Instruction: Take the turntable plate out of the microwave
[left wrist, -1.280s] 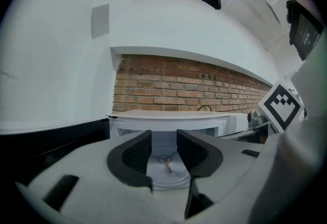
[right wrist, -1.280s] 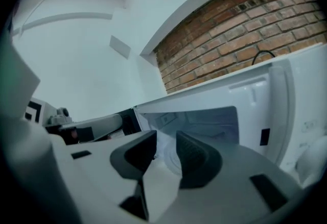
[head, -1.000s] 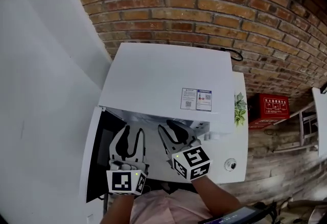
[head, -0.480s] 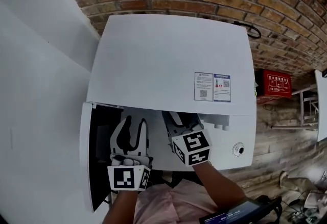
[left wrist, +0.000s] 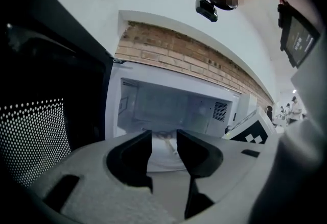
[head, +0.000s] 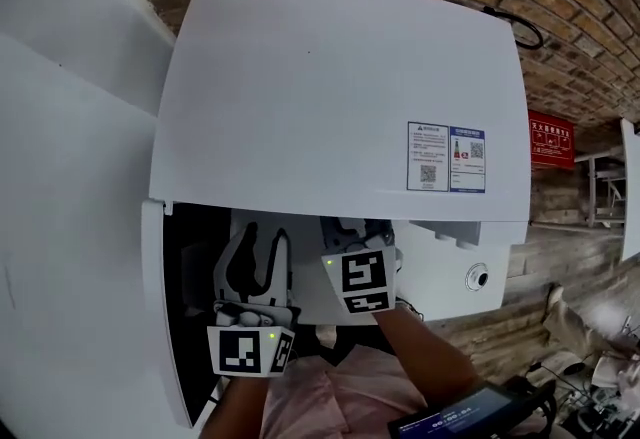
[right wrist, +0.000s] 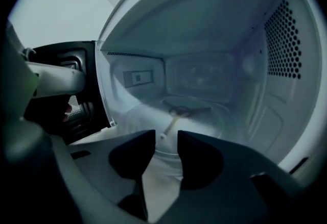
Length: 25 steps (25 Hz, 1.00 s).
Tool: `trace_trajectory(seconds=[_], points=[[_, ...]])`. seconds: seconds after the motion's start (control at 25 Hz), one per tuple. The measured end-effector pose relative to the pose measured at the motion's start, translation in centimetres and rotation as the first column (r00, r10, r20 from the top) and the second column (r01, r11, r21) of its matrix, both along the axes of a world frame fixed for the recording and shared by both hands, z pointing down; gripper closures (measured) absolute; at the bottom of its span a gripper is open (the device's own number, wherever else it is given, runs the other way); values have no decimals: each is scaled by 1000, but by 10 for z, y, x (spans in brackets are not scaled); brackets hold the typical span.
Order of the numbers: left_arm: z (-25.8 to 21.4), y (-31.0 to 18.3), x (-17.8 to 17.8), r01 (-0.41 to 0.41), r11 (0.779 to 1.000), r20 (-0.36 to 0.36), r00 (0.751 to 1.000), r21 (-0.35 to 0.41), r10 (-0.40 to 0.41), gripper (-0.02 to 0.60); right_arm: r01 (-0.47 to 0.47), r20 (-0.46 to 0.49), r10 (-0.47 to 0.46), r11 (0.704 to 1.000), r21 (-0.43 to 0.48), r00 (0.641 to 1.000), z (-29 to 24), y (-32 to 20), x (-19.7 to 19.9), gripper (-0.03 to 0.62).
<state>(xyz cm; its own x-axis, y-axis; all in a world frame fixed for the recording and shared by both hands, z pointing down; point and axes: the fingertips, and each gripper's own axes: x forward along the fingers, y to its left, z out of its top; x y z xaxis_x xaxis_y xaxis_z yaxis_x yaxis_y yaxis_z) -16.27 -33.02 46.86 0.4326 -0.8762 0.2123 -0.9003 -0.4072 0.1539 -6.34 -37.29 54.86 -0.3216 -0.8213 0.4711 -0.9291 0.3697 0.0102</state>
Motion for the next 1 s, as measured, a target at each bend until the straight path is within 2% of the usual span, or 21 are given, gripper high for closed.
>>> trace_trajectory(seconds=[0.2, 0.36, 0.4, 0.44, 0.52, 0.6, 0.68, 0.72, 0.84, 1.0], points=[[-4, 1, 0, -23, 1000, -15, 1000, 4, 23, 420, -5, -6, 5, 1000, -18, 1000, 1, 16, -3, 451], [-9, 1, 2, -45, 999, -23, 999, 14, 46, 420, 1, 32, -1, 1000, -13, 999, 1, 21, -8, 451], [-11, 2, 3, -51, 999, -24, 998, 19, 52, 420, 6, 52, -5, 1000, -11, 999, -2, 23, -8, 442], [-14, 3, 4, -58, 998, -25, 998, 23, 58, 420, 0, 78, 0, 1000, -6, 997, -7, 26, -6, 407], [-19, 6, 6, -71, 997, -29, 997, 33, 72, 420, -51, 140, 50, 999, 3, 989, -15, 36, 6, 401], [-24, 8, 9, -85, 996, -34, 996, 41, 86, 420, -137, 224, 139, 990, -24, 965, -13, 48, 24, 401], [-29, 12, 13, -100, 994, -35, 994, 51, 102, 420, -211, 358, 236, 971, -109, 903, -2, 59, 35, 401], [-31, 13, 15, -108, 992, -34, 993, 57, 110, 420, -231, 439, 280, 959, -163, 854, 4, 62, 37, 401], [-38, 18, 18, -128, 989, -26, 991, 72, 130, 420, -224, 656, 374, 926, -305, 655, 16, 59, 33, 396], [-42, 25, 15, -132, 989, -8, 991, 70, 133, 420, -136, 800, 450, 891, -434, 396, 29, 45, 16, 390]])
